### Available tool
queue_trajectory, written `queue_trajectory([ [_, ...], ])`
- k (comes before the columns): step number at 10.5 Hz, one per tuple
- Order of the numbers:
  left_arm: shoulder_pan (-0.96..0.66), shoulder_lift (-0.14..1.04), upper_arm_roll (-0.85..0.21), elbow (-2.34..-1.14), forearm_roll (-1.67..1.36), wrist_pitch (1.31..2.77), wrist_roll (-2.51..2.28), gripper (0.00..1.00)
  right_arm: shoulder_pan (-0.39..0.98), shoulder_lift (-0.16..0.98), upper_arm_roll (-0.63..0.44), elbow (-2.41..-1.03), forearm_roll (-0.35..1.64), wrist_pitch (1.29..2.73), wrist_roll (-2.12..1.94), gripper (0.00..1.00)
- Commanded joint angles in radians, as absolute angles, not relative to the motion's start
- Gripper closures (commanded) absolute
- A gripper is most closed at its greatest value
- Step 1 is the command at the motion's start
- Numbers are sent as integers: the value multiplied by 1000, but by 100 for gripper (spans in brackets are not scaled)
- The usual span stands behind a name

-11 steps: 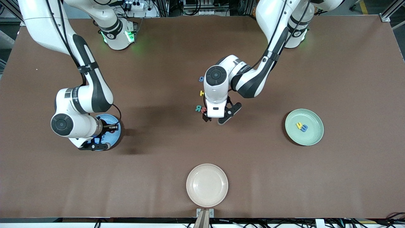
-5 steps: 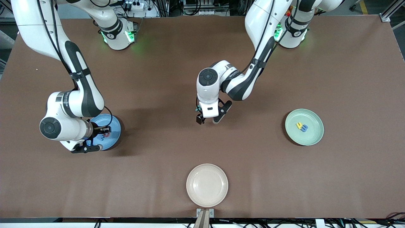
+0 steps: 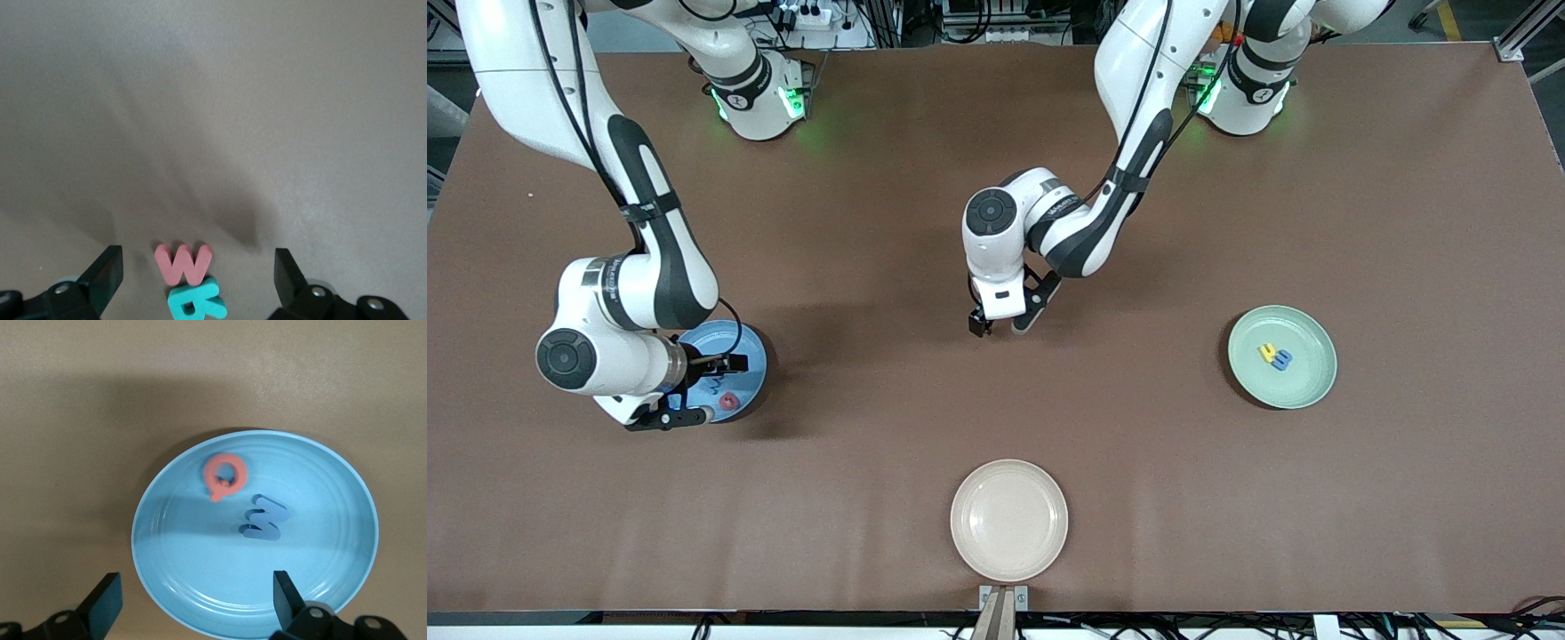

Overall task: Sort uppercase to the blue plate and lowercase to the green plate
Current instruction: 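Release the Q on the blue plate and lower the left gripper to the W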

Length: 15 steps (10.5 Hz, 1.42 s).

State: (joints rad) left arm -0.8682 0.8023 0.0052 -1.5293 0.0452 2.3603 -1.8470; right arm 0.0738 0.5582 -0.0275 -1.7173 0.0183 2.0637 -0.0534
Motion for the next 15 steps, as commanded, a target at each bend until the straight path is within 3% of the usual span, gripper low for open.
queue_trajectory([
  [1, -871, 815, 3, -1514, 69, 2362, -1862, 5, 64, 561, -15, -1720, 14, 2069, -66, 0],
  [12, -870, 818, -14, -1534, 74, 2359, -1841, 23, 69, 563, -15, -1720, 12, 2069, -66, 0],
  [15, -870, 818, -14, -1539, 74, 2358, -1827, 23, 71, 563, -15, -1720, 12, 2069, -66, 0],
])
